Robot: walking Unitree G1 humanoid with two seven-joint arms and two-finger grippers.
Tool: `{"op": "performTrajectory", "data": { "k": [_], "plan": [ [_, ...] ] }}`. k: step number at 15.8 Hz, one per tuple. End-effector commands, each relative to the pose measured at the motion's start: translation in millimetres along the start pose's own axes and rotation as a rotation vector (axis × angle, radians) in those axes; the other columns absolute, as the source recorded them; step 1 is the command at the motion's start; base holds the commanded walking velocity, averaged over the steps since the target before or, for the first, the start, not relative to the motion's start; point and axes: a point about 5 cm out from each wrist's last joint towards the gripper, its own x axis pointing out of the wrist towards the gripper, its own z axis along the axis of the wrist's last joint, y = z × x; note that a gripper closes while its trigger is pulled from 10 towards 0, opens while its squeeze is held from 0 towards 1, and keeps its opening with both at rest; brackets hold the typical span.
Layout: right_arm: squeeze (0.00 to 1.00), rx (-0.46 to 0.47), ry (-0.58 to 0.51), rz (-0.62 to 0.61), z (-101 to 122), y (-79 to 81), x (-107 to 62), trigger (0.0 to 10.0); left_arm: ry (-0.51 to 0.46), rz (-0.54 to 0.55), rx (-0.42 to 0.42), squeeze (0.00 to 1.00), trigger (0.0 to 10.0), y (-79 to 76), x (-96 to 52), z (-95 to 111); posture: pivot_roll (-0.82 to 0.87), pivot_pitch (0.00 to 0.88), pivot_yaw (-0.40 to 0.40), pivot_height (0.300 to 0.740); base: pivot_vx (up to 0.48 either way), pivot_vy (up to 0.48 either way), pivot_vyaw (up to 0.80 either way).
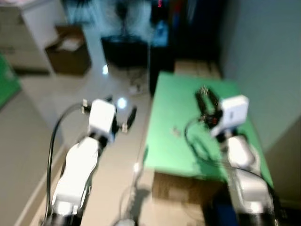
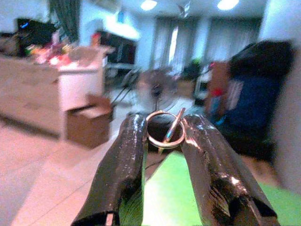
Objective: Hang keys on a hook
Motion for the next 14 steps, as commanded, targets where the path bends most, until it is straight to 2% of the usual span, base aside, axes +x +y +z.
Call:
{"op": "performTrajectory", "data": {
  "k": [1, 6, 10, 14],
  "plan": [
    [0.00, 0.003, -0.005, 0.021, 4, 1.2, 2.6, 10.0, 0.018, 0.036, 0.020, 0.00, 10.0, 5.3, 0.0, -1, -0.05, 0.000, 0.027, 0.740, 0.000, 0.000, 0.80],
    [0.00, 0.000, 0.019, 0.052, 2, 4.0, 3.6, 10.0, 0.037, 0.074, 0.016, 0.00, 10.0, 9.2, -5.6, -3, -0.05, 0.000, 0.012, 0.740, 0.000, 0.000, 0.80],
    [0.00, 0.015, 0.052, 0.076, -2, 7.4, 7.9, 10.0, 0.025, 0.149, 0.004, 0.00, 10.0, 13.6, 1.6, 1, -0.04, 0.000, -0.003, 0.740, 0.000, 0.000, 0.80],
    [0.00, 0.020, 0.091, 0.059, -8, 5.1, 12.3, 10.0, 0.016, 0.151, 0.025, 0.00, 10.0, 13.3, 0.6, 3, -0.03, 0.000, -0.026, 0.740, 0.000, 0.000, 0.80]
  ]
}}
